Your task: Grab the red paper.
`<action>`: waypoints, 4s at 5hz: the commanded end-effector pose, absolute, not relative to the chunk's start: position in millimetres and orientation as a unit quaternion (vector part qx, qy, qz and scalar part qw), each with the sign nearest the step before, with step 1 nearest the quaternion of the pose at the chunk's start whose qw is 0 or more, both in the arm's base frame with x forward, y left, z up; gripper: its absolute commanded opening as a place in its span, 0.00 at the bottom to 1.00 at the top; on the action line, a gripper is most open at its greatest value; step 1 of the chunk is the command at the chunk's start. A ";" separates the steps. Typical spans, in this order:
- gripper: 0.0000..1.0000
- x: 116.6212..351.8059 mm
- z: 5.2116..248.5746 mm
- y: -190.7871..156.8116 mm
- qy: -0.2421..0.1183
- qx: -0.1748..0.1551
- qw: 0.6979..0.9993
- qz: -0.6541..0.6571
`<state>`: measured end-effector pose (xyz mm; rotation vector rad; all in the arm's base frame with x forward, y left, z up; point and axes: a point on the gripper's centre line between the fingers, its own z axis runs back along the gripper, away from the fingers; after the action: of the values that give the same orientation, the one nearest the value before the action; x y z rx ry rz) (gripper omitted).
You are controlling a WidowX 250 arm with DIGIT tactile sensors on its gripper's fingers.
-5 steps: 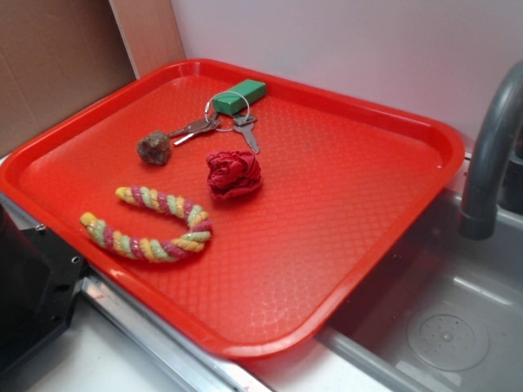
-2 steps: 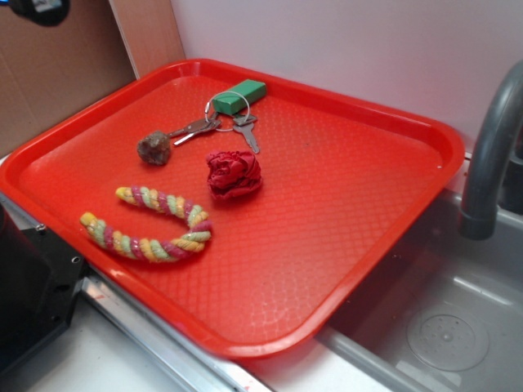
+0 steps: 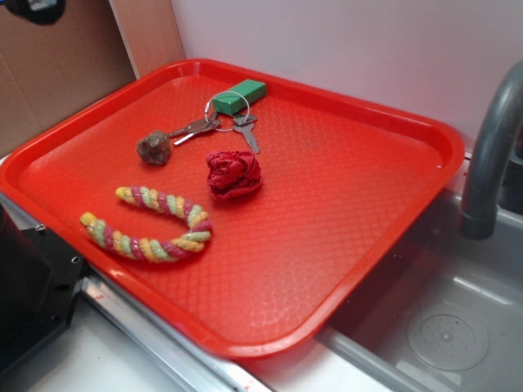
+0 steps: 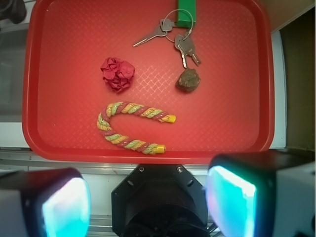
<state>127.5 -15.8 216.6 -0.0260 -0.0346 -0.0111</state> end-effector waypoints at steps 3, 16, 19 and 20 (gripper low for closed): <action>1.00 206.8 109.4 -35.4 -0.080 0.034 0.984 -0.158; 1.00 242.6 46.8 -70.3 -0.034 -0.110 0.961 -0.251; 1.00 264.4 35.0 -73.1 -0.041 -0.088 0.966 -0.238; 1.00 261.9 57.4 -73.3 -0.060 -0.084 0.964 -0.246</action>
<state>257.8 -67.7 41.4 -0.1662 -0.0615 -0.4872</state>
